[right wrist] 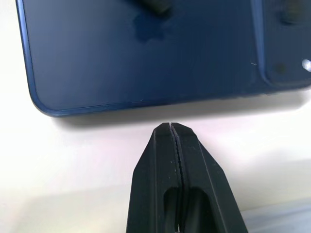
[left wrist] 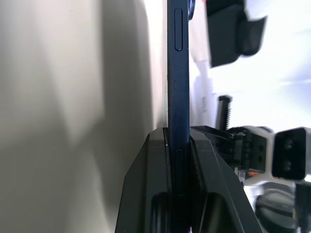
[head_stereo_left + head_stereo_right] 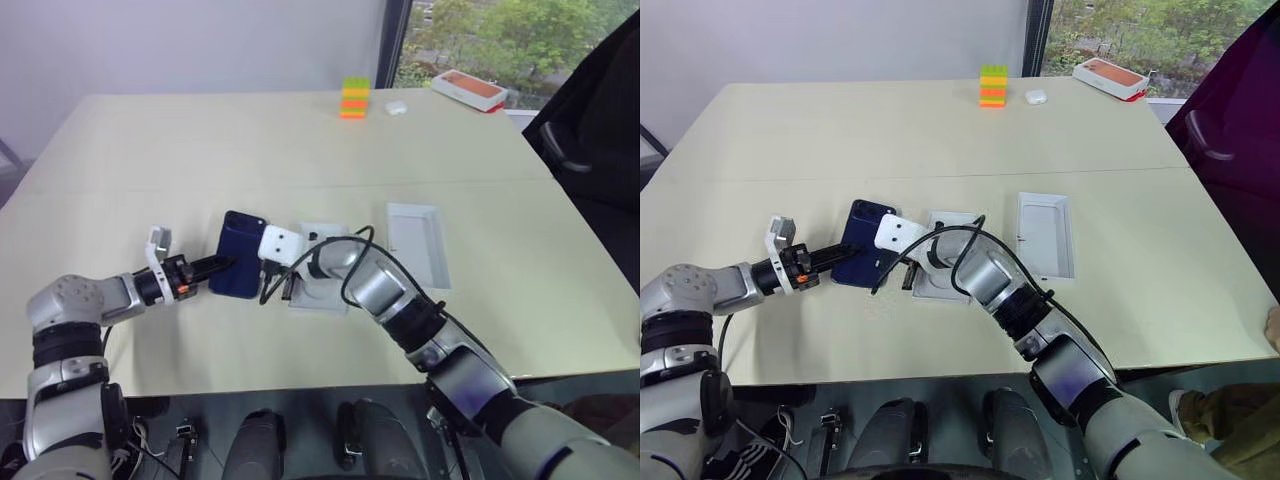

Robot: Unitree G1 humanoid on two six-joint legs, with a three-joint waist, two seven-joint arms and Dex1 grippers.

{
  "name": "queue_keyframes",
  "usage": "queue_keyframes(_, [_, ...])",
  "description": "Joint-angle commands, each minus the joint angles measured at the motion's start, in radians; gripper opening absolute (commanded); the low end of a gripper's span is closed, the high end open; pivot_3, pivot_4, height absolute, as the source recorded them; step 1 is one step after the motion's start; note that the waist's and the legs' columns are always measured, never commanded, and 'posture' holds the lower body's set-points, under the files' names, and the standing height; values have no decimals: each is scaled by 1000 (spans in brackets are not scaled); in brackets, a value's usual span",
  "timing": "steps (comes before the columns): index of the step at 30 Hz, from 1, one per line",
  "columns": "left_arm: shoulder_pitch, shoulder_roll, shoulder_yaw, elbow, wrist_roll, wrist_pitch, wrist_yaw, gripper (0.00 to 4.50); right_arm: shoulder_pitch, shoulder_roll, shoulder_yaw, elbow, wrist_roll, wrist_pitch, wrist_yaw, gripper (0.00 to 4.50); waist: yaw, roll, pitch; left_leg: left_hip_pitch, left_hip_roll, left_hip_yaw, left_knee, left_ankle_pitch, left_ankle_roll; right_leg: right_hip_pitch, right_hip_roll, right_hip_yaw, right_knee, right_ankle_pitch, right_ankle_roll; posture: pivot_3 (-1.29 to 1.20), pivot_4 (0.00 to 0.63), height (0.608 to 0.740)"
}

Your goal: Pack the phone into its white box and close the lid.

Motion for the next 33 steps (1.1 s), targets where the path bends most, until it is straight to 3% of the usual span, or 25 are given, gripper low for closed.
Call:
queue_keyframes(1, [40, -33, 51, -46, -50, 18, 17, 31, -5, -2, -123, -113, 123, 7, 22, 0, 0, 0, 0, 0, 0, 0, 0, 0, 0, 0, 0, 0, 0, 0, 0, 0, 150, 740])
queue_keyframes(4, [91, -63, 93, -162, -89, 4, 34, 31, 39, -51, -178, -197, 205, 19, 73, 0, 1, 0, 0, 0, 1, 0, -1, 0, 0, 0, -2, 0, -1, 0, 0, 0, 150, 740])
queue_keyframes(6, [111, -75, 115, -203, -109, 28, 60, 0, 63, -79, -197, -241, 254, 66, 100, 571, 2, 0, 0, 0, 1, 0, -2, 0, 0, 0, -3, 0, -2, 0, 1, 0, 150, 740])
queue_keyframes(8, [124, -88, 131, -241, -140, 63, 78, 0, 108, -146, -162, -296, 246, 37, 138, 1330, 4, 0, 0, -1, 1, 0, -2, 0, 0, 0, -3, -1, -2, 0, 1, 0, 150, 740])
queue_keyframes(13, [139, -105, 141, -270, -173, 121, 110, 0, 180, -298, -101, -406, 247, 34, 216, 3907, 4, 0, 1, -1, -1, 0, -2, 0, 0, 0, -2, -1, -3, -1, 1, 0, 150, 740])
queue_keyframes(16, [135, -114, 156, -263, -184, 131, 133, 0, 192, -366, -100, -452, 276, 74, 251, 3907, 2, -1, 1, -1, 0, -1, -2, 0, 0, 0, 1, -1, -3, -1, 1, 0, 150, 740])
queue_keyframes(20, [104, -118, 188, -237, -201, 142, 166, 0, 225, -441, -14, -478, 202, 25, 258, 3907, 5, -1, 1, -1, 0, -2, -2, 0, 0, 0, 1, -1, -3, -1, 1, 0, 150, 740])
queue_keyframes(33, [81, -102, 222, -216, -204, 126, 220, 0, 220, -427, 81, -424, 136, 54, 192, 3907, 6, -2, 2, -2, 0, -2, -2, 0, 0, 0, 1, -2, -5, -1, 1, 0, 150, 740])
